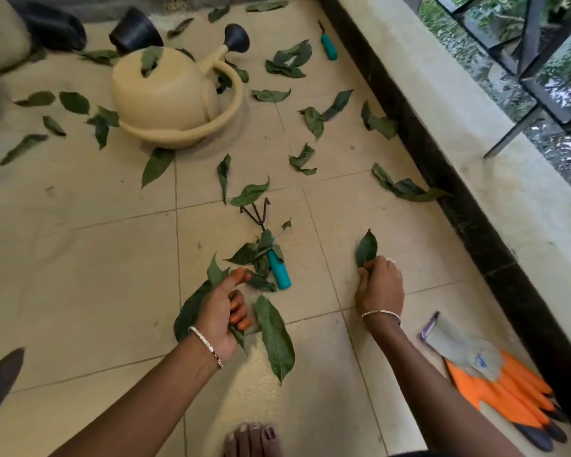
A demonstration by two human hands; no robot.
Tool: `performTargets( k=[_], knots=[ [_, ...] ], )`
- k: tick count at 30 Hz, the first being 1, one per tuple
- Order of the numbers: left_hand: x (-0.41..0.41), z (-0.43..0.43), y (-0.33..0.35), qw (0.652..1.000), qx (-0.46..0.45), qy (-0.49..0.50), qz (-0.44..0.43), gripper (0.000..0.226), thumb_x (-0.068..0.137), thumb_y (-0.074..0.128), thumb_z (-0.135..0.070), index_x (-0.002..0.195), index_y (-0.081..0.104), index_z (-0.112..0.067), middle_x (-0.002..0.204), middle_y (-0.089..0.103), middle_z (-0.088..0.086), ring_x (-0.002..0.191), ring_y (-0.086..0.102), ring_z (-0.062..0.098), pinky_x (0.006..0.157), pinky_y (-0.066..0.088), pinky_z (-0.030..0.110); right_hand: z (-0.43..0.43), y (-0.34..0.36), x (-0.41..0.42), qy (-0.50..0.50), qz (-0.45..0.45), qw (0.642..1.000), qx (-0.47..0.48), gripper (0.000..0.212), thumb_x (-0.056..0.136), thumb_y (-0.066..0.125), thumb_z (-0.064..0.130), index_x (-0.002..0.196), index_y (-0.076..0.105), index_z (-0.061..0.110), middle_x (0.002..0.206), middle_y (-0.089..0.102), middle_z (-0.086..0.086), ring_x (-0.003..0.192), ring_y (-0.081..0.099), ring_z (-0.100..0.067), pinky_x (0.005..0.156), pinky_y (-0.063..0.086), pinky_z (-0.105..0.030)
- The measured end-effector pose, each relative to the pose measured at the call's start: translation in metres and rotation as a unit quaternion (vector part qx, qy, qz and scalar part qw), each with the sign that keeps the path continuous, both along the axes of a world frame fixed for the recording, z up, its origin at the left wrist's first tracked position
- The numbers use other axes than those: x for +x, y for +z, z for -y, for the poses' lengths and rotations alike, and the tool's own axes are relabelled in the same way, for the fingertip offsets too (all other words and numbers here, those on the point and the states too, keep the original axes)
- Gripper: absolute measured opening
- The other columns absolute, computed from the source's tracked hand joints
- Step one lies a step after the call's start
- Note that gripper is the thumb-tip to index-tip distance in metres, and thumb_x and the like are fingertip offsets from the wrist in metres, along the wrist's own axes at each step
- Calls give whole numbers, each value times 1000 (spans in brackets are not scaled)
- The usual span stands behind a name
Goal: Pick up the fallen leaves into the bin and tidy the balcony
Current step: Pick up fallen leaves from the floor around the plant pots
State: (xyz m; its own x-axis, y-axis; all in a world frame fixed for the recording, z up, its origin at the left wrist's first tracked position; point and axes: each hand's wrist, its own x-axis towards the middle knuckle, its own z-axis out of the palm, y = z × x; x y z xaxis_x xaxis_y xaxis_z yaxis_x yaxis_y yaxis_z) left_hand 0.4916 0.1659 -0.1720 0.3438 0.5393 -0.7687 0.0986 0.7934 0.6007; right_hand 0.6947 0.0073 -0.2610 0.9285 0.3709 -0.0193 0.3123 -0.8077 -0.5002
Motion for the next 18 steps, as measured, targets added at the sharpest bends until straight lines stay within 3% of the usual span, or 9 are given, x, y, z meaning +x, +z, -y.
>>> performTargets(
  k=[3, 5, 7, 9, 12, 14, 18],
  knots=[
    [-13, 1, 4, 1000, -16, 0, 9, 34, 85, 67, -47, 96, 67, -15, 54, 28, -4, 40, 23, 8, 37, 22, 21, -12, 20, -11, -42, -21, 996, 81, 4, 90, 61, 14, 88, 61, 12, 87, 63, -8, 82, 57, -27, 67, 40, -32],
    [-17, 4, 8, 999, -31, -11, 19, 51, 76, 71, -54, 106, 66, -13, 58, 31, -3, 45, 25, 9, 42, 24, 24, -34, 44, -37, -24, -35, 986, 163, 3, 89, 65, 15, 87, 62, 17, 86, 66, -3, 76, 59, -17, 64, 45, -31],
    [-20, 7, 15, 998, -38, -18, 38, 59, 71, 73, -56, 109, 65, -12, 60, 36, -2, 48, 28, 10, 44, 27, 24, -57, 66, -78, 82, -90, 968, 221, 7, 89, 67, 16, 89, 63, 22, 85, 67, 6, 74, 59, -5, 66, 51, -25],
    [-24, 5, 19, 996, -32, -22, 79, 49, 73, 72, -54, 101, 69, -14, 64, 52, 1, 48, 44, 12, 44, 38, 24, -71, 79, -123, 227, -152, 933, 234, 7, 90, 65, 17, 90, 64, 24, 84, 65, 10, 76, 61, -4, 68, 52, -22],
    [-34, -4, 14, 999, -15, 1, 49, 32, 81, 72, -45, 90, 71, -14, 77, 68, 8, 67, 64, 20, 71, 52, 35, -78, 79, -164, 329, -185, 896, 233, 7, 88, 62, 25, 92, 67, 21, 84, 66, 9, 75, 61, -5, 70, 53, -30],
    [-44, -10, 6, 999, -3, 34, -9, 27, 92, 63, -37, 80, 66, -12, 78, 65, 11, 70, 62, 23, 75, 50, 36, -77, 71, -170, 330, -180, 895, 239, 16, 86, 60, 34, 91, 69, 22, 83, 66, 10, 75, 59, -6, 68, 50, -29],
    [-69, -16, -1, 996, 3, 90, -27, 31, 103, 46, -26, 77, 55, -11, 72, 60, 9, 64, 59, 19, 63, 50, 31, -66, 50, -152, 165, -178, 945, 220, 10, 92, 63, 34, 91, 65, 24, 81, 63, 8, 70, 56, -7, 62, 50, -30]
  ],
)
